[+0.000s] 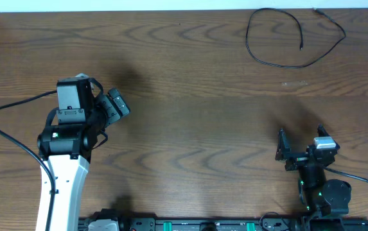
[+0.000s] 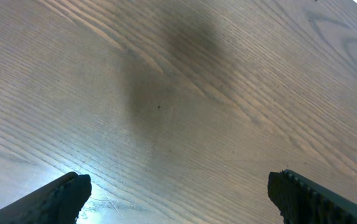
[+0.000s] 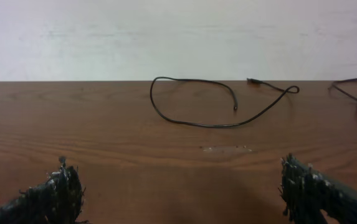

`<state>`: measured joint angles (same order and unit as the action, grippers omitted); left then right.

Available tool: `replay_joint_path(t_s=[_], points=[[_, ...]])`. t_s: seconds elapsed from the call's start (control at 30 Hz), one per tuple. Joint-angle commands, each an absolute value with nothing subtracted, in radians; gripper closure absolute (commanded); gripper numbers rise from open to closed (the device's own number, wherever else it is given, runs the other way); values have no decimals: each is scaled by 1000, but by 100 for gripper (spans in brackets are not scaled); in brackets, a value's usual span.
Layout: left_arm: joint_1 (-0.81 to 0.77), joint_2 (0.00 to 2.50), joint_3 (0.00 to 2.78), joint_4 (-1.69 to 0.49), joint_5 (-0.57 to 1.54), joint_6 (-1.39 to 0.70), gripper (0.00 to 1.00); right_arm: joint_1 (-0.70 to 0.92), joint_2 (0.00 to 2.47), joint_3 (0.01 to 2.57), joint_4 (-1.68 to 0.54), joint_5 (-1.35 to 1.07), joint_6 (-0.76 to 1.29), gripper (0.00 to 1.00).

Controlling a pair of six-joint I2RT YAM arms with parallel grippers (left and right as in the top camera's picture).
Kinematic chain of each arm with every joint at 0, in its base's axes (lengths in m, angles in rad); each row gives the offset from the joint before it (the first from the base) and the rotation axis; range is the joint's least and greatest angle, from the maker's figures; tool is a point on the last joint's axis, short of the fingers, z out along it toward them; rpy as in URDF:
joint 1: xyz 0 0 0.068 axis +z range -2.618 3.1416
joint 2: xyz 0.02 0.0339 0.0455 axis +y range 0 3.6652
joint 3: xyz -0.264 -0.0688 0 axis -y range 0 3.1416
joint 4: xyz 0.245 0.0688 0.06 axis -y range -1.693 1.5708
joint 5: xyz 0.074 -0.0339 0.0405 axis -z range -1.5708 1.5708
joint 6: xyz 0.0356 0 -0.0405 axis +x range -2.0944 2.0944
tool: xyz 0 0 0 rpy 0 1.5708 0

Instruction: Untangle cables

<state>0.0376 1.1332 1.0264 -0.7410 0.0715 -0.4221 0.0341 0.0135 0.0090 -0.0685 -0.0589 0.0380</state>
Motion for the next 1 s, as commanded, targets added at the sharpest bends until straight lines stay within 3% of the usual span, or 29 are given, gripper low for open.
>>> replay_joint_path(t_s=[0.0,0.97], points=[[42,1130,1033,-744,59,-424,2,40,14,6,-72,-43,48,1],[42,1130,1033,-748,40,-424,2,40,14,6,-72,-43,48,1]])
